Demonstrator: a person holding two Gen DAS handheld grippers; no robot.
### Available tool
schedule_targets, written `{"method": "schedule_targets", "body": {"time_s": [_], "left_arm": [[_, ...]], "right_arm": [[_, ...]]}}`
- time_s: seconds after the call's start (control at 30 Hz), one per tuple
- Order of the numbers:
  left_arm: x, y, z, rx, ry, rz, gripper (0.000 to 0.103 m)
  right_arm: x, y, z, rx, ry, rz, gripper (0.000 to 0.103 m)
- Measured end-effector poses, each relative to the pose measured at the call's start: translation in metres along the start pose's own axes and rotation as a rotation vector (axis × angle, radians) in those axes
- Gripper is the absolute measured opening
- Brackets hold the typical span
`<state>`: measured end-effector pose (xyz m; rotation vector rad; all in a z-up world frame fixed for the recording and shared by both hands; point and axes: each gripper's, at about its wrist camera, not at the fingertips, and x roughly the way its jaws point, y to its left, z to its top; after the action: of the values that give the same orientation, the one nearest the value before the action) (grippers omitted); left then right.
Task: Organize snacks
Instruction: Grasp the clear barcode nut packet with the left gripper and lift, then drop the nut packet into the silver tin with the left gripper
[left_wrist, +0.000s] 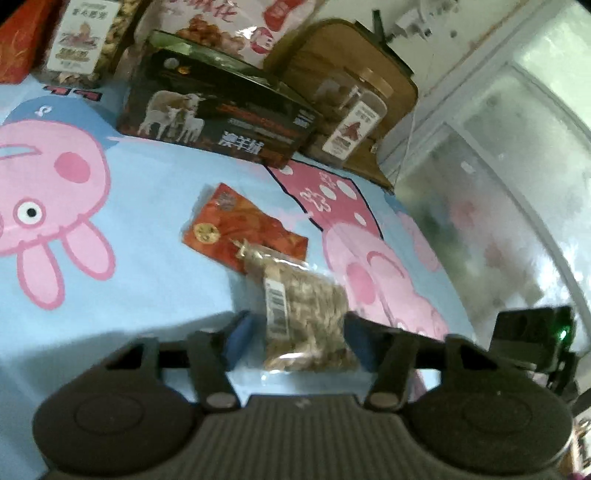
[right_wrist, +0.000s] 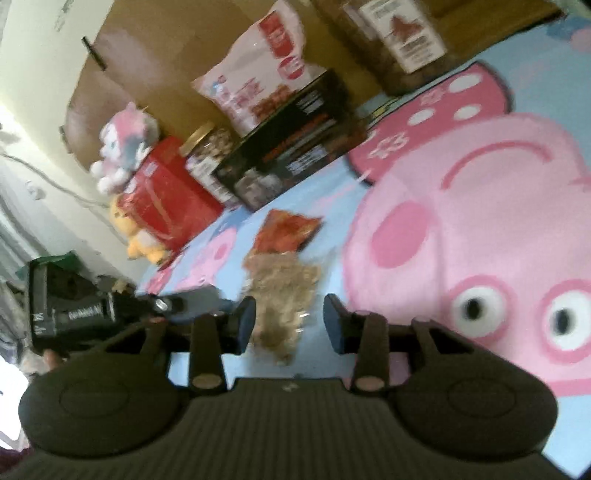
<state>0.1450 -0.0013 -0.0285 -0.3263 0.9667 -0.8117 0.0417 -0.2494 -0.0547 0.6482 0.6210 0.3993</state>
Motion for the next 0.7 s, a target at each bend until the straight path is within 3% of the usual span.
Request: {"method": "schedule_targets", "body": {"time_s": [0.03, 0.07, 0.17, 0.3, 0.47, 0.6, 0.7], "left_arm": [[0.0, 0.002, -0.001, -0.021, 0.0, 0.005, 0.03], [-0.002, 0.004, -0.002, -0.042, 0.002, 0.009, 0.025], [-0.011, 0.005, 0.001, -0.075, -0.01, -0.01, 0.022], [-0.038, -0.014, 0.023, -0.03, -0.099, -0.017, 0.023], [-0.047, -0.022, 0.088, -0.028, -0.196, 0.0, 0.025], [-0.023, -0.019, 0.152, -0.015, -0.267, 0.107, 0.028], [0.011, -0.003, 0.188, -0.046, -0.258, 0.204, 0.029]], "right_arm": [[0.002, 0.004, 0.0, -0.026, 0.0, -0.017, 0.036], [0.004, 0.006, -0.001, -0.039, 0.005, -0.031, 0.023], [0.0, 0.004, -0.001, -0.016, -0.011, -0.009, 0.019], [-0.01, 0.02, 0.016, -0.046, -0.067, 0.039, 0.018], [-0.006, 0.042, 0.069, -0.116, -0.131, 0.088, 0.018], [0.026, 0.054, 0.129, -0.194, -0.173, 0.082, 0.018], [0.067, 0.045, 0.17, -0.21, -0.141, 0.052, 0.018]]}}
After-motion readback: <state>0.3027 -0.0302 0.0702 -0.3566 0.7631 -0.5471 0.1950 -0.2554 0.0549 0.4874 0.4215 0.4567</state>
